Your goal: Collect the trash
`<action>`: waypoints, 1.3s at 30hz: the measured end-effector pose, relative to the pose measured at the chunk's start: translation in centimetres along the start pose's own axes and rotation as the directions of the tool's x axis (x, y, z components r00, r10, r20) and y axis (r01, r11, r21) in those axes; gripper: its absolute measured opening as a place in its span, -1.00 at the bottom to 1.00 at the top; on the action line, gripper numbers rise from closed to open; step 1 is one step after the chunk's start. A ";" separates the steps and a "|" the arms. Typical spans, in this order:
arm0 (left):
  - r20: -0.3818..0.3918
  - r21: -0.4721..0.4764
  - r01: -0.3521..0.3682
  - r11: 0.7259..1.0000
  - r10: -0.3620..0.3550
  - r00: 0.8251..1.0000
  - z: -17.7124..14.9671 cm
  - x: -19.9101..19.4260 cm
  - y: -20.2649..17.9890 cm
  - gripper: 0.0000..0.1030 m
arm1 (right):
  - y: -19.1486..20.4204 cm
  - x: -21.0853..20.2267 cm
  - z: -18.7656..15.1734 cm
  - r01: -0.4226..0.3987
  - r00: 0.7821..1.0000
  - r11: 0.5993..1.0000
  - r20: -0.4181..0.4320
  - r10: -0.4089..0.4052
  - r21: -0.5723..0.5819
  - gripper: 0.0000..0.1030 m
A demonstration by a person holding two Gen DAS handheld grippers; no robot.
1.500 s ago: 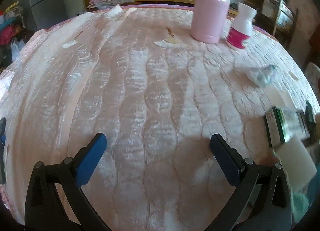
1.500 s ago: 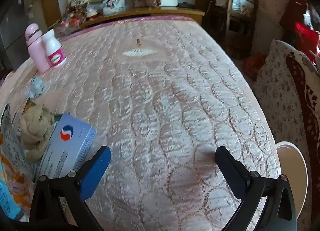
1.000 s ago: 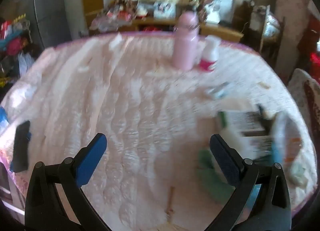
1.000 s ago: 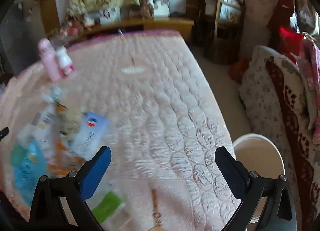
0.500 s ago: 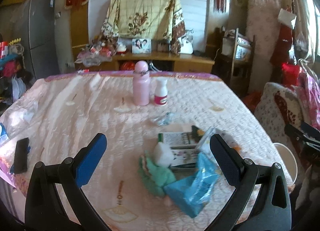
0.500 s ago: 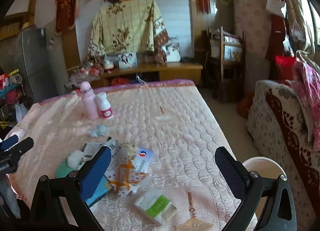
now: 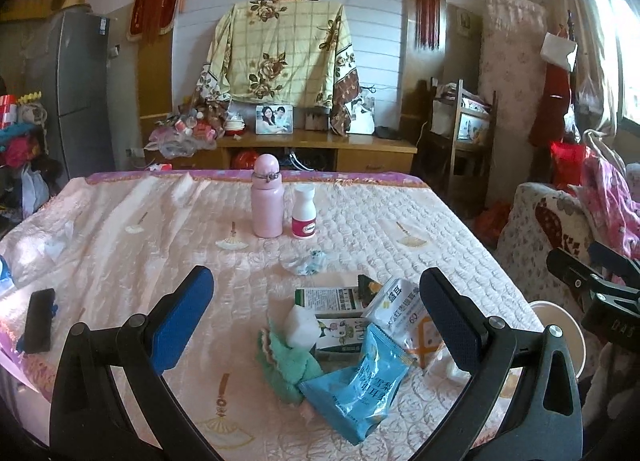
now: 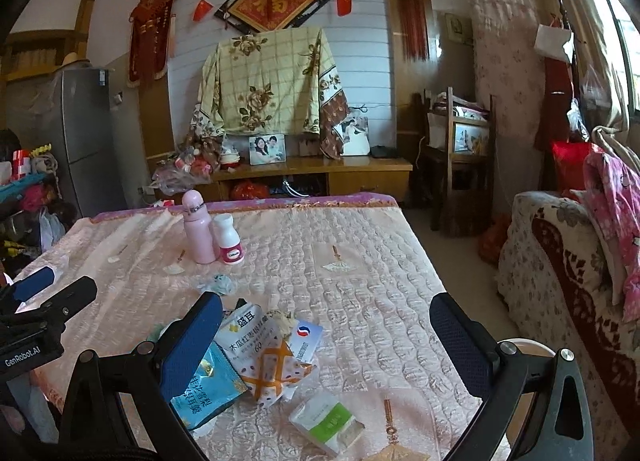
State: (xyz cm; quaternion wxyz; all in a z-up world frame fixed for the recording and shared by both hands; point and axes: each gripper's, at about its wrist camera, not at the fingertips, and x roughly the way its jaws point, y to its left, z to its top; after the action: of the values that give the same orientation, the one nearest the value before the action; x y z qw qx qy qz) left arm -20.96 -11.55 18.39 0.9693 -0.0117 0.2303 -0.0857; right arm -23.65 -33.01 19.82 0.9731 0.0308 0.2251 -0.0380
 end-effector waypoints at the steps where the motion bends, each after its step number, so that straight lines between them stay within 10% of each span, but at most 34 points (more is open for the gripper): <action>1: 0.001 0.000 -0.001 1.000 0.001 1.000 0.0 0.0 0.0 0.99 | 0.0 0.0 0.1 0.002 1.000 1.000 0.002 -0.002 0.001 1.00; 39: -0.001 -0.016 -0.008 1.000 0.008 1.000 0.2 0.4 0.7 0.99 | 0.6 0.1 0.7 0.013 1.000 1.000 0.010 -0.013 -0.012 1.00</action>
State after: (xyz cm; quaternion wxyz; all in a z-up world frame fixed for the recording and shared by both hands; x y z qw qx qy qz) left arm -20.41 -10.97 18.31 0.9693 -0.0185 0.2316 -0.0802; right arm -23.20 -32.52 20.44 0.9741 0.0234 0.2208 -0.0432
